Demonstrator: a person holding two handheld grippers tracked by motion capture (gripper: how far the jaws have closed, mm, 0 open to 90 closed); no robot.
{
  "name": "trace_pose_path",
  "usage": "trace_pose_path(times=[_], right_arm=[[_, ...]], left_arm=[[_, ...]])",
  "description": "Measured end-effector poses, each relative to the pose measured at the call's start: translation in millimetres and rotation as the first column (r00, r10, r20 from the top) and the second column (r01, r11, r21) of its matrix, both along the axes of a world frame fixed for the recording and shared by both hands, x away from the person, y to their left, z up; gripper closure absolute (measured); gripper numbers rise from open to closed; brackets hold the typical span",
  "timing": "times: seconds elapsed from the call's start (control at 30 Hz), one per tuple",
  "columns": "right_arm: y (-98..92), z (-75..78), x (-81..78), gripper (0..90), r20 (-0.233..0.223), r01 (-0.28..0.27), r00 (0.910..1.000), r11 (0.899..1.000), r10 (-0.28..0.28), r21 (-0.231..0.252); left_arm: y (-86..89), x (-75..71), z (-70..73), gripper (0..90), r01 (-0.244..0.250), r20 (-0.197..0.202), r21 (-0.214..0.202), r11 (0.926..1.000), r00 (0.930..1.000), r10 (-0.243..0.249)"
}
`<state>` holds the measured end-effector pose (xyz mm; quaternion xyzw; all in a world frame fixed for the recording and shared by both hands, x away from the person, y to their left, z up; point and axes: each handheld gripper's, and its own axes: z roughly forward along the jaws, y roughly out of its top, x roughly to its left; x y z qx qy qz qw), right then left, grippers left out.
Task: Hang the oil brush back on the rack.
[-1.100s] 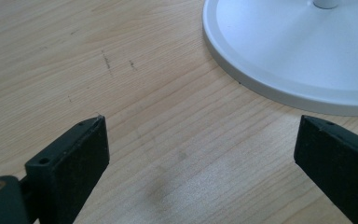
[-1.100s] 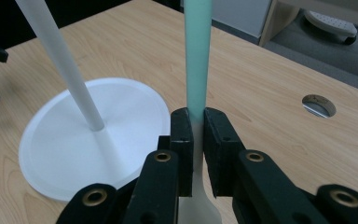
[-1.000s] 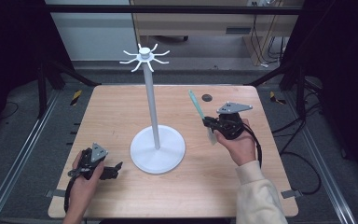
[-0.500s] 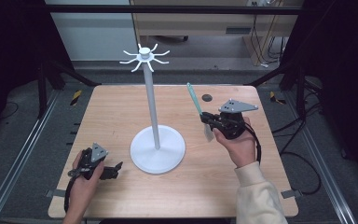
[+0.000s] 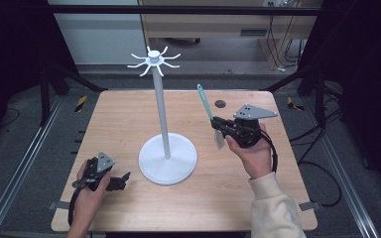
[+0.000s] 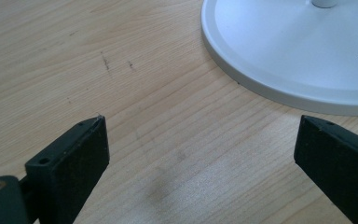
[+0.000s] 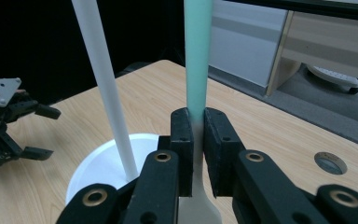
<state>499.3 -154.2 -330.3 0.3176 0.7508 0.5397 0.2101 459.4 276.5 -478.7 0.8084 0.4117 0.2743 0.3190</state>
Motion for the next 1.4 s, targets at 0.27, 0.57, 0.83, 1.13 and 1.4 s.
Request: trace_pose_path(times=[0.27,0.57,0.83,1.13,1.4], right_arm=[[5.7,10.4,-7.8,82.6,0.037,-0.026,0.999,0.999,0.024,0.039],[17.4,32.5,-24.6,82.6,0.105,-0.07,0.9925,0.995,0.063,0.068],[26.1,44.8,-34.9,82.6,0.146,-0.104,0.985,0.992,0.093,0.071],[29.3,50.1,-35.6,82.6,0.16,-0.119,0.9816,0.989,0.105,0.085],[29.6,61.4,-32.1,82.6,0.181,-0.134,0.9768,0.985,0.114,0.105]], left_arm=[[-0.2,0.1,-0.1,2.8,0.002,-0.002,0.005,1.0,1.0,-0.002],[-0.5,0.0,-0.2,2.8,0.004,-0.002,0.008,1.0,1.0,-0.004],[-0.6,0.1,-0.4,2.8,0.004,-0.002,0.008,1.0,1.0,-0.004],[-1.1,0.1,-0.9,2.8,0.006,-0.005,0.011,0.9999,1.0,-0.006],[0.9,-0.4,-1.0,2.8,-0.001,-0.008,0.014,0.9999,1.0,0.002]])
